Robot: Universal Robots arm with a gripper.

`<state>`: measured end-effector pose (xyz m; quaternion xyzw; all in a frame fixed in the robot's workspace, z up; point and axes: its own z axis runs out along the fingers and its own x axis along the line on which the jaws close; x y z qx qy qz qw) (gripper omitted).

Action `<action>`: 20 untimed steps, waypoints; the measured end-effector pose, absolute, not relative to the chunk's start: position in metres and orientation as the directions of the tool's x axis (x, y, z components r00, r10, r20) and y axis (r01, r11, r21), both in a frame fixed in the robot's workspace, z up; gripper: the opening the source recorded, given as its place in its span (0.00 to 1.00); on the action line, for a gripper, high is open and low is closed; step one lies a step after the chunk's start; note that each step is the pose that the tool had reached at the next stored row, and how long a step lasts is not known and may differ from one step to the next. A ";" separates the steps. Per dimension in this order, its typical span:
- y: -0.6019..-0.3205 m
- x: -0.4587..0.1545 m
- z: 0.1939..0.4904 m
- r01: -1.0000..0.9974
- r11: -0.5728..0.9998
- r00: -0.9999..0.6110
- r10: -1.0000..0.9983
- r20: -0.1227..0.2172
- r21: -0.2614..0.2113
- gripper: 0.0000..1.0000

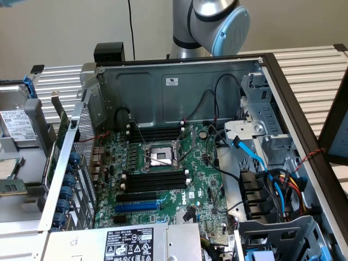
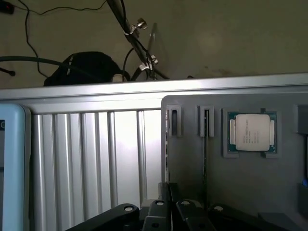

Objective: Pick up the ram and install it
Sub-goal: 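Pick up the ram and move it above insertion slot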

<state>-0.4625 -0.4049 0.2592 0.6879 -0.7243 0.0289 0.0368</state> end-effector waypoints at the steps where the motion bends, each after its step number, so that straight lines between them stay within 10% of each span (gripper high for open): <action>1: -0.405 -0.462 0.259 -0.999 0.052 -0.051 -0.994 0.093 0.009 0.12; 20: -0.405 -0.462 0.274 -0.999 0.052 -0.051 -0.994 0.093 0.009 0.12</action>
